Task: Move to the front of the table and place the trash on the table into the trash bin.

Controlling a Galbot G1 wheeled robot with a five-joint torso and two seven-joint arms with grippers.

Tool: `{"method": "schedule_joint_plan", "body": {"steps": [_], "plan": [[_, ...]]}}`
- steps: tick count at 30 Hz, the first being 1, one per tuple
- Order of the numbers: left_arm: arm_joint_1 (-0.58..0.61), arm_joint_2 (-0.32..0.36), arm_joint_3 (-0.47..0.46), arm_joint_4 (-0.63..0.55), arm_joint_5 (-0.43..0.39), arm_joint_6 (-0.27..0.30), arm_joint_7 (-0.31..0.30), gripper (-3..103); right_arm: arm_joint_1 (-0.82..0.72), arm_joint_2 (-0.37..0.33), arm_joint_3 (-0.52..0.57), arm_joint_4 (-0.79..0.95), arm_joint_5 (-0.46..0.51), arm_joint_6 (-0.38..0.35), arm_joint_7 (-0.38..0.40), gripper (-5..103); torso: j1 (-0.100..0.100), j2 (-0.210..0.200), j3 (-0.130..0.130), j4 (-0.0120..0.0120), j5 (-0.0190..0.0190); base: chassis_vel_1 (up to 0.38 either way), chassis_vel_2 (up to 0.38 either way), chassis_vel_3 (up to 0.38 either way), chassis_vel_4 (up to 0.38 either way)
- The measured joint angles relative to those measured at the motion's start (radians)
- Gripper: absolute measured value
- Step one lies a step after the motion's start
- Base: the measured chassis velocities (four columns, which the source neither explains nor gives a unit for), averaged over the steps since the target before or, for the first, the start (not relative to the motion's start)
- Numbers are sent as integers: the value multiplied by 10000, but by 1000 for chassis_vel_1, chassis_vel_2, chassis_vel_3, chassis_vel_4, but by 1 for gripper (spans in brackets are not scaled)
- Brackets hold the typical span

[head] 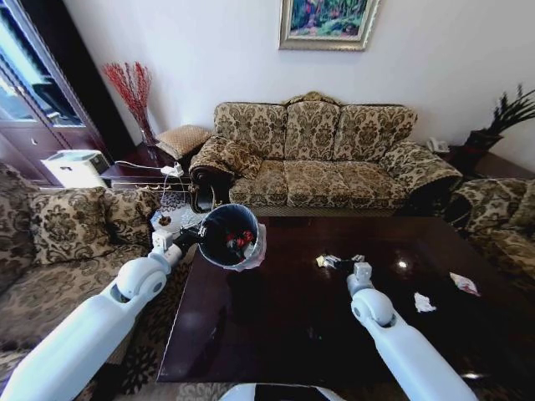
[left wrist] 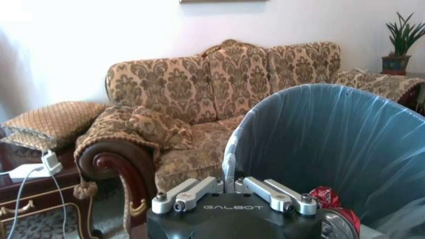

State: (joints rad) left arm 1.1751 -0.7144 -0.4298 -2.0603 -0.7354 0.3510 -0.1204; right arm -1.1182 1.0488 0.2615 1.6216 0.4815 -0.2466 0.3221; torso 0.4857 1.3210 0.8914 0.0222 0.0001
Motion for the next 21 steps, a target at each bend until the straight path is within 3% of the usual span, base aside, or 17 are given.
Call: {"method": "schedule_joint_plan", "body": {"steps": [7,12,21], "plan": [[146,22,-107,-16,0,-2,-69,3,591,639,-86,-1959,-196,986,-1073,100,-2,1,-1,2,-1,0,0,0,0],[91,4,21,29,17,-6,-316,3,1194,1172,-143,-3495,-585,1785,-1890,100,8,0,2,-9,-3,0,0,0,0],[625,-3,-429,-107,31,64,-581,3,2382,1910,-392,-5394,-702,2480,-3404,100,1,0,1,3,-5,0,0,0,0]]}}
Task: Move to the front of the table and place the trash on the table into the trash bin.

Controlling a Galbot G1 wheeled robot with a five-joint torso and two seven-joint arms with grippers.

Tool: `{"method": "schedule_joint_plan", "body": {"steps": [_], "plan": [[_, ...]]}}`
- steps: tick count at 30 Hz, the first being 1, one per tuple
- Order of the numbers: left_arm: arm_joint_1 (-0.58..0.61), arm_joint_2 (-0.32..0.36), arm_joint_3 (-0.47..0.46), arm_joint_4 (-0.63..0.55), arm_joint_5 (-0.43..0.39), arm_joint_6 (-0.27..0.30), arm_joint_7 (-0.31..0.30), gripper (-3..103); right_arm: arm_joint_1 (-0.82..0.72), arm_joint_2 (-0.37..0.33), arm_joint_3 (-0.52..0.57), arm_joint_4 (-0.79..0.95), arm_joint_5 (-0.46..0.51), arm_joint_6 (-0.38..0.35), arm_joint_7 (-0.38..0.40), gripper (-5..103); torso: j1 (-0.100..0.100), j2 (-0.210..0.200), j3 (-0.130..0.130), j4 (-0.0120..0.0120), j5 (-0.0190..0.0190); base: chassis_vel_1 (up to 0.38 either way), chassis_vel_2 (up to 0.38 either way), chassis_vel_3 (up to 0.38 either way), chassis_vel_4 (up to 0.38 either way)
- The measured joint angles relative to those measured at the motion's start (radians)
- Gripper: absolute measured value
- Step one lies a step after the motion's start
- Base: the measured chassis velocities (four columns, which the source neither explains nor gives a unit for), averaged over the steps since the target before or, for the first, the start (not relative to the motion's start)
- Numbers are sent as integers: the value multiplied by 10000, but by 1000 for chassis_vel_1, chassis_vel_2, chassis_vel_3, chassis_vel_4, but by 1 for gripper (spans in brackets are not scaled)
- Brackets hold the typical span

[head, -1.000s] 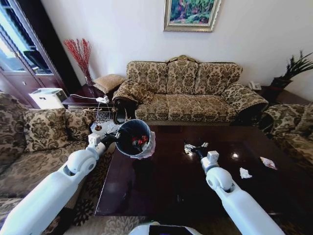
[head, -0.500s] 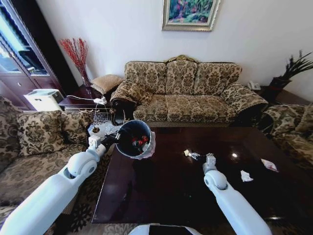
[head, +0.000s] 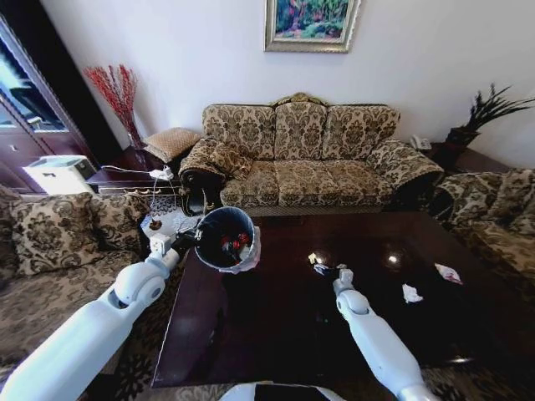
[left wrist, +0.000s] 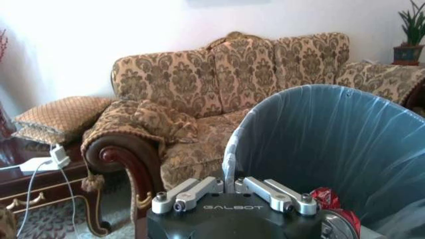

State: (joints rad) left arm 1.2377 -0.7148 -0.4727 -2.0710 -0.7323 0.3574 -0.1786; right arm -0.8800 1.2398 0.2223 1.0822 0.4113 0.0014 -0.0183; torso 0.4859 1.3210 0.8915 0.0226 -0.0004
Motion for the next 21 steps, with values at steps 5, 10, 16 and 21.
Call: {"method": "schedule_joint_plan", "body": {"steps": [5,10,16,21], "plan": [[208,-28,-263,-72,-26,-36,4,3,527,356,-70,-845,-254,109,-336,100,2,0,0,-5,2,0,0,0,0],[437,-77,-478,-194,-35,-51,19,3,1032,789,-60,-1668,-622,294,-614,100,2,0,0,-5,3,0,0,0,0],[616,-125,-652,-307,-30,-54,22,3,1408,1063,-37,-2202,-818,333,-879,100,2,0,0,-1,2,0,0,0,0],[714,-127,-786,-345,-29,-95,61,3,1627,1291,-3,-2622,-976,334,-834,100,2,0,0,-2,5,0,0,0,0]]}}
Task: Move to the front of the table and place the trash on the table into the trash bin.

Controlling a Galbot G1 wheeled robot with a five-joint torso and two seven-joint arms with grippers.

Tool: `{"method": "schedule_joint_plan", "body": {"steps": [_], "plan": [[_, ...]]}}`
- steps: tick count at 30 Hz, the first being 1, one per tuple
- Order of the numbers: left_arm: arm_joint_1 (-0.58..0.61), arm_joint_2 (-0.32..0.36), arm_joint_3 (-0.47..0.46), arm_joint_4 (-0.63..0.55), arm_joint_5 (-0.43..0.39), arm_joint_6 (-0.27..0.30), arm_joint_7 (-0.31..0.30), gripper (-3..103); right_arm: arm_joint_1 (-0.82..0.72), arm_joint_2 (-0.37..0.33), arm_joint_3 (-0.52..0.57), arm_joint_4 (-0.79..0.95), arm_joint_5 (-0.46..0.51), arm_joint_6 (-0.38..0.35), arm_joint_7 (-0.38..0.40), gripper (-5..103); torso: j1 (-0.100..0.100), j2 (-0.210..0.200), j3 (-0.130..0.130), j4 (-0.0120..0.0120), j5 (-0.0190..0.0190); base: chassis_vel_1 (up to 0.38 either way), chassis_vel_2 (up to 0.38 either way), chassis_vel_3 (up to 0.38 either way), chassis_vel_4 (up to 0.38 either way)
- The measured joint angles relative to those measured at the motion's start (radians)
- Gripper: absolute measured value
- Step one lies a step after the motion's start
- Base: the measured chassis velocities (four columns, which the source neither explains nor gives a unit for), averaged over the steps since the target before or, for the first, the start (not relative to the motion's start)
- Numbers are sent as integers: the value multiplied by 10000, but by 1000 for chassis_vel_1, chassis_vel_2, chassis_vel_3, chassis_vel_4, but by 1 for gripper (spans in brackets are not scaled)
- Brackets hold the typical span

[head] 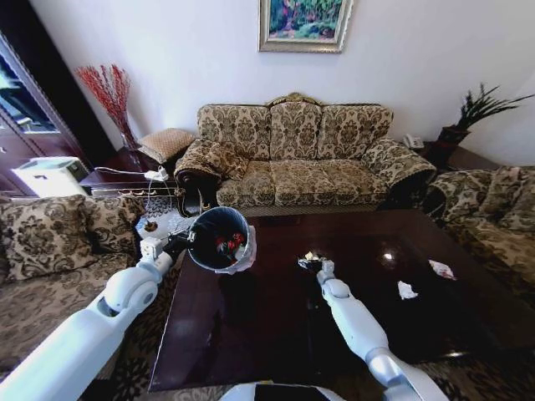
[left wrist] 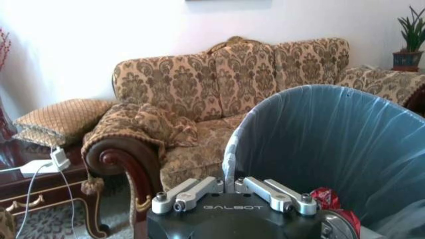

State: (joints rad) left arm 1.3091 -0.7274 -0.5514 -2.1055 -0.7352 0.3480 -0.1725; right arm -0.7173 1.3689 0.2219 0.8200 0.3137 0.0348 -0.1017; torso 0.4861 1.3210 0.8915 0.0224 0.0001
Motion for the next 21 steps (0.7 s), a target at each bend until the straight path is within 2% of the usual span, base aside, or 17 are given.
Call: {"method": "schedule_joint_plan", "body": {"steps": [5,7,9,12,13,15,16,19,20,21], "plan": [[6,40,-38,0,-2,-26,59,3,123,82,38,-256,7,-12,26,102,0,0,0,-1,-3,0,0,0,0],[-12,60,-38,-5,-5,-29,61,3,186,105,61,-377,60,-40,58,93,0,0,0,-1,-2,0,0,0,0],[-14,67,-38,-8,-8,-31,65,3,214,115,83,-436,85,-50,76,93,0,0,0,-1,-2,0,0,0,0],[-10,91,-77,-18,-19,-41,90,3,263,101,134,-556,267,-219,54,77,0,0,0,-2,-1,0,0,0,0],[-10,91,-77,-18,-19,-41,90,3,263,101,134,-556,267,-219,54,77,0,0,0,-2,-1,0,0,0,0],[6,91,-90,-20,-24,-45,94,3,240,81,137,-562,328,-357,-34,66,0,0,0,-2,-2,0,0,0,0],[6,91,-90,-20,-24,-45,94,3,240,81,137,-562,328,-357,-34,66,0,0,0,-2,-2,0,0,0,0],[21,102,-92,-57,-32,-48,99,3,233,129,159,-621,412,-367,-65,50,0,0,-1,-1,-2,0,0,0,0],[21,102,-92,-57,-32,-48,99,3,233,129,159,-621,412,-367,-65,50,0,0,-1,-1,-2,0,0,0,0],[23,112,-96,-68,-36,-50,100,3,229,136,163,-621,438,-367,-65,44,0,0,-1,-2,-2,0,0,0,0]]}}
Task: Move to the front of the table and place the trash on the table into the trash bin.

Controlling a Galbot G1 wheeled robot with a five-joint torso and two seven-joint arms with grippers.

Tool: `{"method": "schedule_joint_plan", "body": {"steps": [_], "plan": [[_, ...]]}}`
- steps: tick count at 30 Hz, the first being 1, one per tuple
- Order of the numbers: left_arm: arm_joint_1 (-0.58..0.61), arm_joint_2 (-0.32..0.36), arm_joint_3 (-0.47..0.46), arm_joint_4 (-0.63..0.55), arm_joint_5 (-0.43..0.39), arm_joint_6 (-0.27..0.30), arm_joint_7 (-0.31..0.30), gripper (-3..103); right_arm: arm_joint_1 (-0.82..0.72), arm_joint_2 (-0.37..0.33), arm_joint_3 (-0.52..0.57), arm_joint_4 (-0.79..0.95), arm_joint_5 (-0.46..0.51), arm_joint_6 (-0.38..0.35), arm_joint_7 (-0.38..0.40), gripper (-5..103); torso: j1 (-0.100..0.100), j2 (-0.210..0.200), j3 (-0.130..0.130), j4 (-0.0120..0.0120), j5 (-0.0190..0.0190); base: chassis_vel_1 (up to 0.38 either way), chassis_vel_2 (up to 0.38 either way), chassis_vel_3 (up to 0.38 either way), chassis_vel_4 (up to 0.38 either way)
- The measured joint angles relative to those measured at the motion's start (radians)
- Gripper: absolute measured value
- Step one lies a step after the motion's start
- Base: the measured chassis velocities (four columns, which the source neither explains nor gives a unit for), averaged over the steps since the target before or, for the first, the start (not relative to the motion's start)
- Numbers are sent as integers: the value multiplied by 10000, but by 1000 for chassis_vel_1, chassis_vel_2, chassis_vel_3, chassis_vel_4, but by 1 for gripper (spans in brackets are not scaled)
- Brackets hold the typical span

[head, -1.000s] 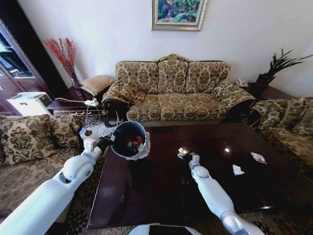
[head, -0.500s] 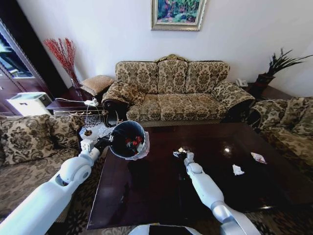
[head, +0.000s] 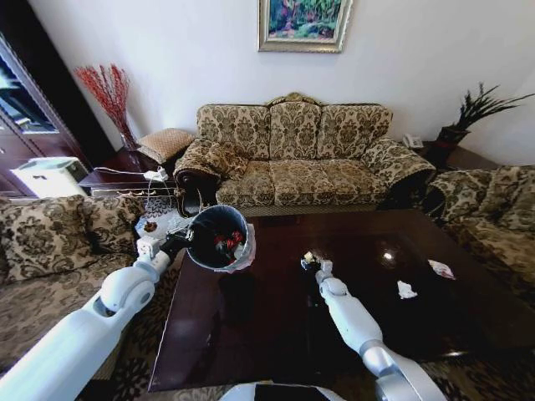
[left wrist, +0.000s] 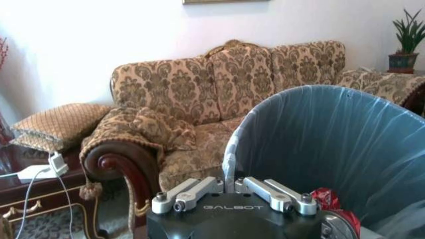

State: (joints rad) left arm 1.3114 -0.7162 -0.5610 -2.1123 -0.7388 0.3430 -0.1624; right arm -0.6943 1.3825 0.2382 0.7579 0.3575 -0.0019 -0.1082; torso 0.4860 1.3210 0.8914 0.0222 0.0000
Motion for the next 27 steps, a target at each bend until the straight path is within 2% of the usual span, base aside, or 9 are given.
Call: {"method": "schedule_joint_plan", "body": {"steps": [2,4,5,7,8,10,12,19,27], "plan": [[0,33,-18,-11,-8,-14,3,3,-18,2,7,4,93,3,12,33,0,0,0,0,0,0,0,0,0],[0,40,-19,-11,-9,-18,5,3,-24,1,9,7,109,7,17,33,0,0,0,0,0,0,0,0,0],[-3,47,-20,-10,-10,-25,13,3,-57,-8,18,30,166,13,38,22,0,0,0,1,0,0,0,0,0],[-5,47,-20,-7,-10,-29,19,3,-76,-12,22,46,187,13,47,22,0,0,0,1,0,0,0,0,0],[-11,47,-20,-2,-10,-34,37,3,-111,-19,34,67,220,18,58,12,0,0,0,0,0,0,0,0,0],[-18,45,-16,3,-10,-34,43,3,-127,-27,39,69,230,25,75,12,0,0,0,1,0,0,0,0,0],[-38,41,30,6,-8,-35,33,3,-130,-31,46,39,206,108,126,2,0,1,0,2,1,0,0,0,0],[-105,52,125,3,-39,-35,-50,3,-607,-425,48,1368,236,143,506,-2,1,0,1,1,2,0,0,0,0],[-35,90,-6,-81,-126,-36,-43,3,-1659,-1919,-143,5928,793,-534,981,-2,0,0,0,-1,5,0,0,0,0]]}}
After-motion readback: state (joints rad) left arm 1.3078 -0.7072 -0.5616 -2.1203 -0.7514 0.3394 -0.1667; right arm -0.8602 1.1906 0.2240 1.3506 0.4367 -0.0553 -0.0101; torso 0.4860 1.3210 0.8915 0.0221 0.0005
